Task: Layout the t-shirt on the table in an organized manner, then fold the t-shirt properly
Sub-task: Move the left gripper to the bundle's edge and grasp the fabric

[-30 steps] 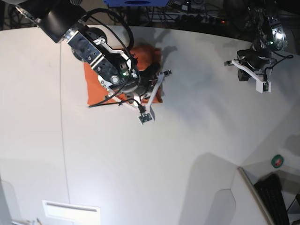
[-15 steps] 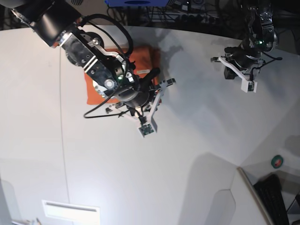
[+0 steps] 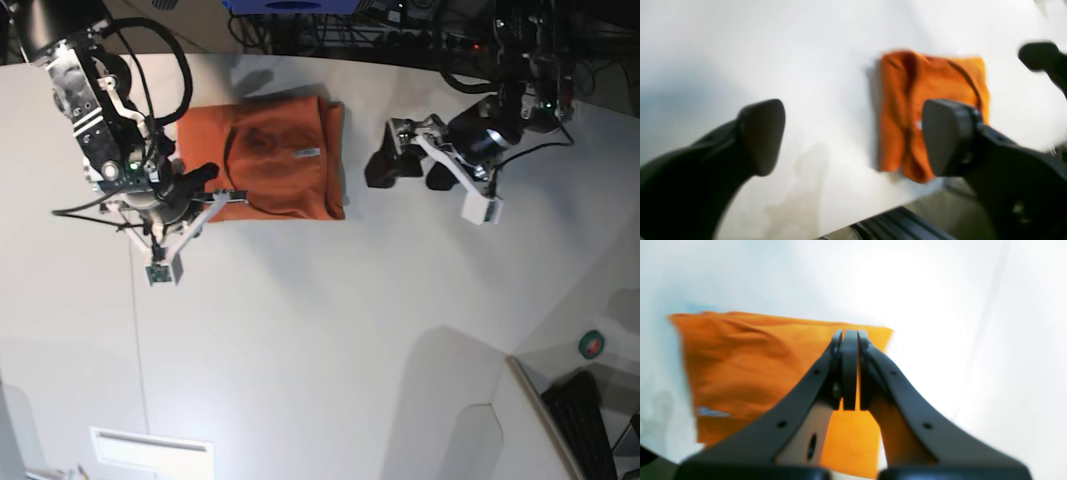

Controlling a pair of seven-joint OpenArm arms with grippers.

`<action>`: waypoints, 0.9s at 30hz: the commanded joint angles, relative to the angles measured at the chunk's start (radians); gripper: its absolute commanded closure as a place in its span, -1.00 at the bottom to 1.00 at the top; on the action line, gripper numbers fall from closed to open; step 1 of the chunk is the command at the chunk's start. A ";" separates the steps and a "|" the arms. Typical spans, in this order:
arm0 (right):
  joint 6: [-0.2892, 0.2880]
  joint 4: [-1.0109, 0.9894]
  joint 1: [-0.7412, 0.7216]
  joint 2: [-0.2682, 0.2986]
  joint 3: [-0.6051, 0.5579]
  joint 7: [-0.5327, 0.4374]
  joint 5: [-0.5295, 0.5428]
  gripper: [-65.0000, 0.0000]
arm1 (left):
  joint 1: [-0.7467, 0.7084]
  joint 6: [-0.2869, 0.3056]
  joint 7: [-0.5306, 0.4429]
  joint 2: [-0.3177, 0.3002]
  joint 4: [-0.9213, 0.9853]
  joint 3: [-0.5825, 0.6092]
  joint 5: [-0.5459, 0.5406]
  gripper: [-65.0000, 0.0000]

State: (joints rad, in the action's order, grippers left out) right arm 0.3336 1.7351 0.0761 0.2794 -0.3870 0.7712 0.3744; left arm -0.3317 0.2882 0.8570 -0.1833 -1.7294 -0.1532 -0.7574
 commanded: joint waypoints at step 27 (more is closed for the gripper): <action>-0.158 0.049 0.106 -0.002 0.443 -0.025 -0.004 1.00 | 0.202 0.006 -0.020 0.103 0.351 0.189 0.074 -1.00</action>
State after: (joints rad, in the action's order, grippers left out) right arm 0.1780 1.7672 0.1925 0.2680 0.0490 0.7635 0.3695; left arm -0.1387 0.2916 0.8413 -0.0856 -1.3678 0.0341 -0.6827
